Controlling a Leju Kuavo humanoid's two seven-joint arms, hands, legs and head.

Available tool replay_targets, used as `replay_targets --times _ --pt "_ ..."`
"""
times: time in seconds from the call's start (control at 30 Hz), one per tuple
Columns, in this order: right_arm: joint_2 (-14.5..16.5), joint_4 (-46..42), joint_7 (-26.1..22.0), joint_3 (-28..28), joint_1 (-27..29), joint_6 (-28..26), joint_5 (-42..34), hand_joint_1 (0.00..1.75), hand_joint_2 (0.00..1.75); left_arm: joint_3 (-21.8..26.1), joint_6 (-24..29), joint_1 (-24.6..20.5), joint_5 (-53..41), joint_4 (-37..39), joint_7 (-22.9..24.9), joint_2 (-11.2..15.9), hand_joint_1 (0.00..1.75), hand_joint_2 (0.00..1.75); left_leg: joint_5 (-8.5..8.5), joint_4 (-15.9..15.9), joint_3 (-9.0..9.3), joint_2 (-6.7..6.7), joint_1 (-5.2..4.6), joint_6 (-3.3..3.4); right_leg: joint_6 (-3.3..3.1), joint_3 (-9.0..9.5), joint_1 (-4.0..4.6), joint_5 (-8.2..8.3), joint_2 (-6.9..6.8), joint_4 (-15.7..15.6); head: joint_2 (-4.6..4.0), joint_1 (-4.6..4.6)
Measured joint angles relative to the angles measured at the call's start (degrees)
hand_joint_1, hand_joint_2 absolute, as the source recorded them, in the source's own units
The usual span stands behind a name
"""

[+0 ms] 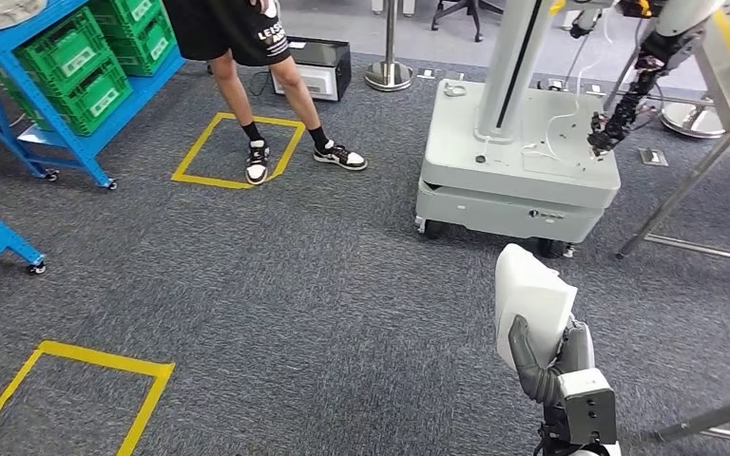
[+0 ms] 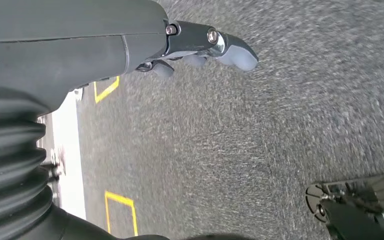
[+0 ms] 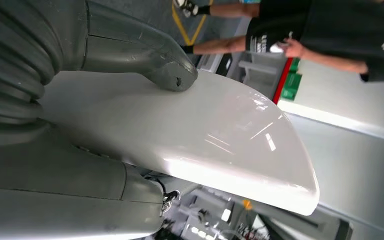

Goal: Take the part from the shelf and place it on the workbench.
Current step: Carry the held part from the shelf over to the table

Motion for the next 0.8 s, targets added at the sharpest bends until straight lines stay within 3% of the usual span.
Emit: replay_targets --times 0.03,0.1,0.13,0.2,0.27,0.33,0.4,0.47,0.5,0.53,0.57,0.63,0.7,0.77,0.8 --pt "0.0 0.0 0.0 0.0 0.0 0.0 0.0 1.75 1.75 0.0 0.0 0.0 0.0 0.0 0.0 0.0 0.0 1.75 -0.24 0.4 -0.13 0.86 0.21 -0.27 0.33 1.22 -0.23 1.2 -0.37 -1.9 0.0 0.01" --pt "0.0 0.0 0.0 -0.1 0.0 0.1 0.0 1.75 1.75 0.0 0.1 -0.1 0.0 0.0 -0.2 0.0 0.0 1.75 -1.08 1.5 -0.42 2.28 0.45 -1.12 0.92 5.32 -0.6 3.86 -2.58 -8.9 0.0 0.04" --pt "0.0 0.0 0.0 -0.1 0.0 0.1 0.0 1.75 1.75 -0.1 0.1 -0.1 0.0 -0.1 -0.3 0.1 0.0 1.75 -1.72 2.2 -0.59 2.85 0.41 -1.56 0.77 6.7 -0.7 4.55 -3.65 -11.2 0.0 0.04" --pt "0.0 0.0 0.1 -0.2 0.1 0.1 0.0 1.75 1.75 -0.2 0.2 -0.2 -0.1 -0.2 -0.3 0.2 0.0 1.75 -2.72 2.9 -0.54 3.76 0.18 -2.23 -0.19 7.13 -0.56 4.5 -4.42 -12.0 0.0 -0.15" --pt "0.0 -0.2 0.2 -0.3 0.1 0.1 0.0 1.75 1.75 -0.4 0.2 -0.3 -0.1 -0.2 -0.3 0.0 0.0 1.75 -3.13 2.9 -0.11 4.42 0.41 -2.69 -1.25 7.0 -0.45 4.56 -3.14 -12.1 0.0 -0.36" --pt "0.0 -0.2 0.4 -0.3 0.1 0.2 0.1 1.75 1.75 -0.6 0.2 -0.5 -0.1 -0.2 -0.3 0.0 0.0 1.75 -4.86 4.7 -0.64 2.24 0.77 -3.18 -2.0 6.86 -0.46 4.89 -1.92 -12.4 0.0 -0.45" --pt "0.1 -0.2 0.5 -0.3 0.0 0.3 0.2 1.75 1.75 -0.6 0.2 -0.4 0.2 -0.1 -0.3 -0.1 0.0 1.75 -8.76 10.8 -3.26 -1.07 0.91 -3.31 -2.52 6.75 -0.31 5.22 -0.76 -12.7 0.0 -0.58" --pt "0.1 0.0 0.4 -0.2 -0.1 0.6 0.2 1.75 1.75 -0.6 0.5 -0.3 0.8 -0.1 -0.4 -0.1 0.0 1.75 -11.35 17.4 -6.41 -2.05 0.85 -2.95 -2.76 6.62 0.09 5.38 0.6 -12.8 0.0 -0.64" --pt "0.1 0.3 0.2 -0.2 -0.3 0.8 0.1 1.75 1.75 -0.6 0.6 -0.2 1.2 -0.1 -0.5 -0.1 0.0 1.75 -10.99 18.4 -7.0 -2.18 0.76 -2.62 -2.82 6.58 0.27 5.42 1.39 -12.8 0.0 -0.65" --pt "0.1 0.6 0.0 -0.1 -0.5 1.0 0.1 1.75 1.75 -0.6 0.8 -0.1 1.4 -0.1 -0.6 0.0 0.0 1.75 -9.51 17.2 -6.61 -2.39 0.62 -2.22 -2.84 6.59 0.4 5.46 2.23 -12.8 0.0 -0.65" --pt "0.1 1.0 -0.2 0.1 -0.9 1.1 -0.1 1.75 1.75 -0.6 0.9 0.0 1.7 -0.1 -0.6 0.0 0.0 1.75 -7.22 13.9 -5.3 -2.93 0.43 -1.78 -2.82 6.66 0.47 5.5 3.06 -12.8 0.0 -0.65" --pt "0.1 1.5 -0.6 0.4 -1.5 1.2 -0.3 1.75 1.75 -0.6 1.0 0.1 2.1 -0.1 -0.9 0.1 0.0 1.75 -3.39 6.3 -2.25 -5.4 0.07 -1.18 -2.57 6.71 0.42 5.69 4.48 -12.9 0.0 -0.65" --pt "0.1 1.8 -0.8 0.6 -1.9 1.1 -0.4 1.75 1.75 -0.6 1.0 0.1 2.0 -0.1 -1.1 0.3 0.0 1.75 -2.18 3.0 -0.97 -6.7 -0.23 -1.12 -1.98 6.59 0.29 6.07 5.57 -13.1 0.0 -0.71" --pt "0.1 1.9 -0.8 0.7 -1.9 0.8 -0.5 1.75 1.75 -0.6 0.9 0.0 1.6 -0.1 -1.2 0.3 0.0 1.75 -1.69 2.5 -0.68 -5.58 -0.28 -0.97 -1.2 6.45 0.2 6.56 6.47 -13.5 0.0 -0.75" --pt "0.1 1.9 -0.8 0.7 -1.8 0.6 -0.5 1.75 1.75 -0.7 0.8 0.0 1.4 -0.1 -1.1 0.2 0.0 1.75 -1.32 2.1 -0.5 -4.92 -0.21 -0.74 -0.99 6.27 0.28 6.44 5.95 -13.3 0.0 -0.74"
